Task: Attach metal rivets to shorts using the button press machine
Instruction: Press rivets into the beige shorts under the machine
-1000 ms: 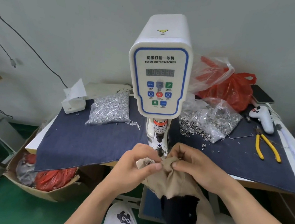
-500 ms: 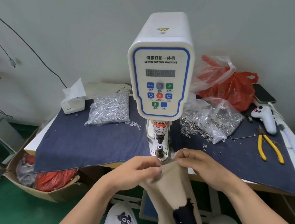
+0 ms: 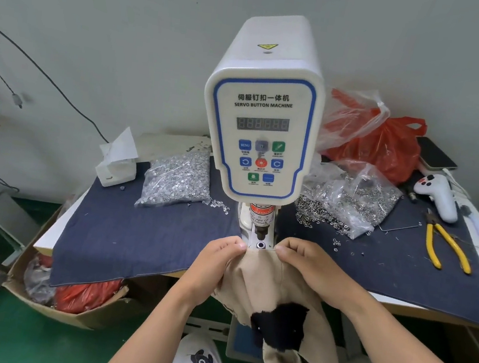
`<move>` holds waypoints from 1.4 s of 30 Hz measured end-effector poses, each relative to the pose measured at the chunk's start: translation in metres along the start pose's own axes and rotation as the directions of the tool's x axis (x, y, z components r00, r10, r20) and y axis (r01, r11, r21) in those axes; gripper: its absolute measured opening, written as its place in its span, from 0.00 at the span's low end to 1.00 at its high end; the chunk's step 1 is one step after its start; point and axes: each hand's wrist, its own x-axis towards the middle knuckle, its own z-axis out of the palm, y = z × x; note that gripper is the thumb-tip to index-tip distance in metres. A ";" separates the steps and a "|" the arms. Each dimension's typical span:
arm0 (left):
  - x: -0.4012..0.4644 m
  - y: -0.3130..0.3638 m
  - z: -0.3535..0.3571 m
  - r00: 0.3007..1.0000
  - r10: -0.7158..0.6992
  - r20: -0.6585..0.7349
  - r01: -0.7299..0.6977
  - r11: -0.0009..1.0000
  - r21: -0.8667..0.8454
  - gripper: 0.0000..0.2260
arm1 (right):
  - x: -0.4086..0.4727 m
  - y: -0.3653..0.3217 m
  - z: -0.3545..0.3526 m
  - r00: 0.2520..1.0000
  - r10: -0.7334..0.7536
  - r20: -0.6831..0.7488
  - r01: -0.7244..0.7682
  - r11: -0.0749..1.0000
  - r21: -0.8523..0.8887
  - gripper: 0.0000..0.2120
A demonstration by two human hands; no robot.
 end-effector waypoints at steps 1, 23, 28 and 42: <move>0.001 -0.001 0.000 1.000 0.005 -0.014 -0.005 1.000 0.019 0.21 | 0.001 0.002 0.000 1.000 0.009 -0.005 -0.009 1.000 -0.004 0.14; 0.005 -0.010 -0.005 0.999 0.028 -0.017 -0.025 0.987 0.158 0.17 | 0.007 0.009 0.006 0.993 0.071 -0.091 -0.058 0.989 0.138 0.14; 0.005 -0.012 -0.006 0.999 0.028 -0.015 -0.025 0.985 0.171 0.16 | 0.007 0.010 0.007 0.992 0.064 -0.106 -0.051 0.991 0.125 0.13; 0.006 -0.013 -0.005 0.999 0.029 -0.013 -0.027 0.987 0.160 0.16 | 0.007 0.011 0.006 0.992 0.065 -0.106 -0.049 0.989 0.141 0.13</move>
